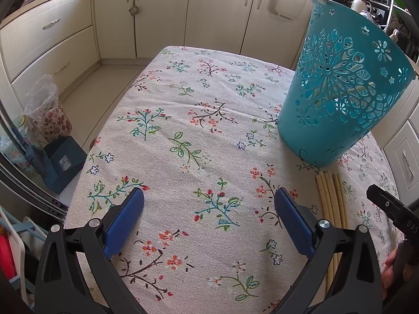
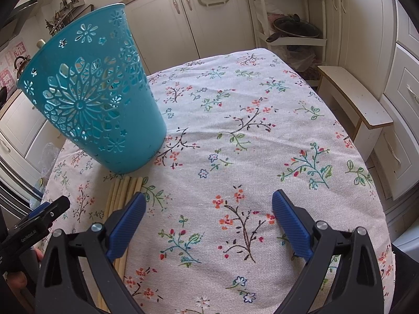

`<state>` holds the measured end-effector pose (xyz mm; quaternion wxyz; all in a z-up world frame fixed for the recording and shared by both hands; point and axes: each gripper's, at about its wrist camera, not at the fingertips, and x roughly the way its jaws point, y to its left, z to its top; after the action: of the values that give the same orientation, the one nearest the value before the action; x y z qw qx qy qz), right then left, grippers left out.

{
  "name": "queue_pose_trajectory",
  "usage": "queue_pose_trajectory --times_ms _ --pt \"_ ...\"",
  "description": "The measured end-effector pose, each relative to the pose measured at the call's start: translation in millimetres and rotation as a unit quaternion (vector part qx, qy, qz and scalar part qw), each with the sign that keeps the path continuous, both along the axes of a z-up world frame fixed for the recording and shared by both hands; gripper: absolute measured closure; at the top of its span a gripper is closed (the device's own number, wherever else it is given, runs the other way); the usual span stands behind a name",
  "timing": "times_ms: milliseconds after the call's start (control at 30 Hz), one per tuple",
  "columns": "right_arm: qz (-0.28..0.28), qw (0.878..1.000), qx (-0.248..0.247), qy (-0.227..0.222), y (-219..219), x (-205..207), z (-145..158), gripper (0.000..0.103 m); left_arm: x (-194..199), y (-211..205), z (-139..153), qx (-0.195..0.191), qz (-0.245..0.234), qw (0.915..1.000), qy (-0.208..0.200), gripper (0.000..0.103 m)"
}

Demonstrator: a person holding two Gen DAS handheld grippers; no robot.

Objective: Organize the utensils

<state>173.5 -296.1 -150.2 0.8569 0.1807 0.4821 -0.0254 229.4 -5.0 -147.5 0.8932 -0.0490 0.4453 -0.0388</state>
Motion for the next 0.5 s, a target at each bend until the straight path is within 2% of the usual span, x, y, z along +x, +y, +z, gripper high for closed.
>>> queue_pose_trajectory --times_ms 500 --pt "0.006 1.000 -0.022 0.012 6.8 3.0 -0.6 0.009 -0.8 0.4 0.6 0.000 0.001 1.0000 0.000 0.007"
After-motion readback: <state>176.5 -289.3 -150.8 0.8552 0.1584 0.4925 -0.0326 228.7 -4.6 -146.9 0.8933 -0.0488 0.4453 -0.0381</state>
